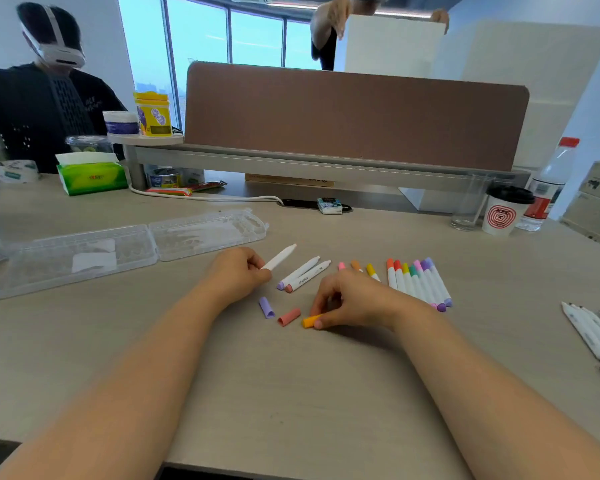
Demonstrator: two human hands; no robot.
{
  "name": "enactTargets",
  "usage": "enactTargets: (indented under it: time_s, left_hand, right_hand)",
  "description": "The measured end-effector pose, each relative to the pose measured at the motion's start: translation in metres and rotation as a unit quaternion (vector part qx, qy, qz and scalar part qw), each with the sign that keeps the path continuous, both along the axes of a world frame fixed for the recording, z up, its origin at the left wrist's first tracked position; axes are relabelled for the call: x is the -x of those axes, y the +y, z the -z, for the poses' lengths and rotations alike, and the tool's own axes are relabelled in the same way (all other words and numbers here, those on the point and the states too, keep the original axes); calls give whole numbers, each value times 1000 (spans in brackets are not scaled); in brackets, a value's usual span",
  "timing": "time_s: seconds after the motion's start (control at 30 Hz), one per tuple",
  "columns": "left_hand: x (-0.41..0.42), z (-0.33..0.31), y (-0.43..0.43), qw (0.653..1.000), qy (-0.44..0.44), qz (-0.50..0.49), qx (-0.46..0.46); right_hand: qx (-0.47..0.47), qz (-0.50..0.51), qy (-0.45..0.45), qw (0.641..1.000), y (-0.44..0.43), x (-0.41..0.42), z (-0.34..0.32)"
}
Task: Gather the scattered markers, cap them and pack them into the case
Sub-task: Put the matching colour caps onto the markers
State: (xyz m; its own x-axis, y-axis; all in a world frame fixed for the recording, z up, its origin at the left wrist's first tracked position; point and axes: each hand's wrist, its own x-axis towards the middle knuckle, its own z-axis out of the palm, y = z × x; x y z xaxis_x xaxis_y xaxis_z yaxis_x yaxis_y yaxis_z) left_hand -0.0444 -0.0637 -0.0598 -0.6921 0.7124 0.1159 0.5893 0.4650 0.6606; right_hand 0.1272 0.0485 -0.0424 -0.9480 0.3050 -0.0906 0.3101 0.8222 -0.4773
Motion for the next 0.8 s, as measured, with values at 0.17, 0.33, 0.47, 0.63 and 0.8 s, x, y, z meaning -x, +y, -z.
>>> enactTargets:
  time_s: [0.17, 0.33, 0.47, 0.63, 0.8]
  left_hand:
    - [-8, -5, -4, 991, -60, 65, -103]
    - [-11, -6, -6, 985, -61, 79, -138]
    - [-12, -5, -5, 986, -60, 85, -130]
    - [-11, -4, -4, 986, -59, 78, -137]
    - [-12, -3, -4, 986, -52, 79, -138]
  right_hand:
    - [1, 70, 92, 993, 12, -4, 1]
    - [68, 181, 229, 954, 28, -5, 5]
    - [205, 253, 353, 877, 33, -8, 6]
    - [259, 231, 364, 865, 31, -7, 6]
    - [235, 214, 373, 872, 31, -6, 9]
